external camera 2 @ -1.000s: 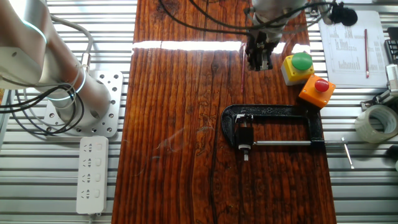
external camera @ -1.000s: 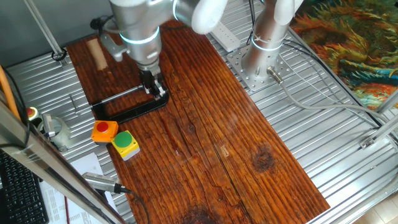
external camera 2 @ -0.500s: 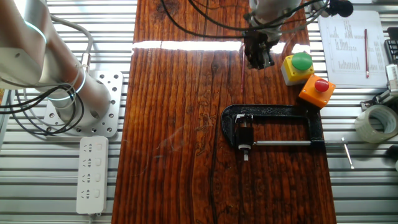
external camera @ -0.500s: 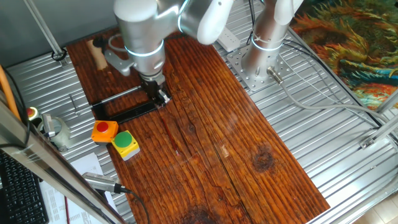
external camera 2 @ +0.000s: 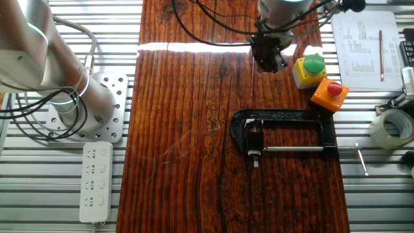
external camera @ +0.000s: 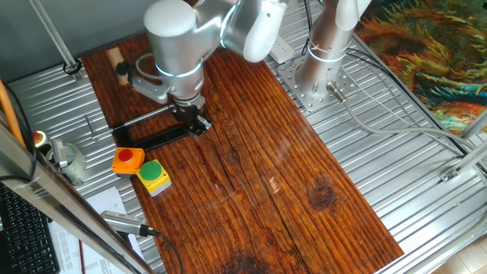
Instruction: Insert the pencil into the pencil sharpener
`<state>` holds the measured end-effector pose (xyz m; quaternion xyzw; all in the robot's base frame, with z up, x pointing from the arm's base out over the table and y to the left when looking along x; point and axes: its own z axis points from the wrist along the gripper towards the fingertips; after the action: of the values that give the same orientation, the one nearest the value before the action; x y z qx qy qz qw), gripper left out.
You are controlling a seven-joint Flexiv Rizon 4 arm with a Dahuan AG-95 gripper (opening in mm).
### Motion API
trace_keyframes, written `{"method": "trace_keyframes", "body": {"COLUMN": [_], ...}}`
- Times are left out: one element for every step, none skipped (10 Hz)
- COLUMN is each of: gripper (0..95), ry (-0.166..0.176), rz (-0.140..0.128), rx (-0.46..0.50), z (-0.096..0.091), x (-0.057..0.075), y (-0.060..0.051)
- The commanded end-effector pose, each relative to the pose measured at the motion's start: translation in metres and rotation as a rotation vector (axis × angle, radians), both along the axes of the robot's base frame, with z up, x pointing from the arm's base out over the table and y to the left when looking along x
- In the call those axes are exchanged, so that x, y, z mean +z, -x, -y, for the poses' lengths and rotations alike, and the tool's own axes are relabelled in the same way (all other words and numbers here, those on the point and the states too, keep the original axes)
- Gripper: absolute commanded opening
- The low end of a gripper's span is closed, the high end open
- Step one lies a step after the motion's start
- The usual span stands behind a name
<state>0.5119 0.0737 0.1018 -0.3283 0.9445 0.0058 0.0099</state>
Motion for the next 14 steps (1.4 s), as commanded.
{"method": "trace_keyframes", "body": {"gripper": [0.0, 0.0, 0.0, 0.0, 0.0, 0.0, 0.0, 0.0, 0.0, 0.0, 0.0, 0.0, 0.0, 0.0], "ry": [0.005, 0.005, 0.007, 0.011, 0.021, 0.016, 0.02, 0.024, 0.023, 0.023, 0.028, 0.042, 0.053, 0.049], "rz": [0.004, 0.004, 0.003, -0.004, -0.015, -0.014, -0.013, -0.011, -0.008, -0.006, -0.009, -0.013, -0.014, -0.012], "rx": [0.247, 0.286, 0.308, 0.33, 0.364, 0.377, 0.378, 0.38, 0.378, 0.379, 0.382, 0.389, 0.397, 0.398], "z": [-0.007, -0.008, -0.008, -0.008, -0.008, -0.009, -0.009, -0.009, -0.009, -0.009, -0.009, -0.009, -0.009, -0.008], "x": [-0.003, -0.004, -0.005, -0.007, -0.011, -0.014, -0.016, -0.017, -0.017, -0.017, -0.017, -0.018, -0.018, -0.018], "y": [-0.006, -0.006, -0.006, -0.006, -0.006, -0.006, -0.006, -0.006, -0.006, -0.006, -0.006, -0.006, -0.005, -0.005]}}
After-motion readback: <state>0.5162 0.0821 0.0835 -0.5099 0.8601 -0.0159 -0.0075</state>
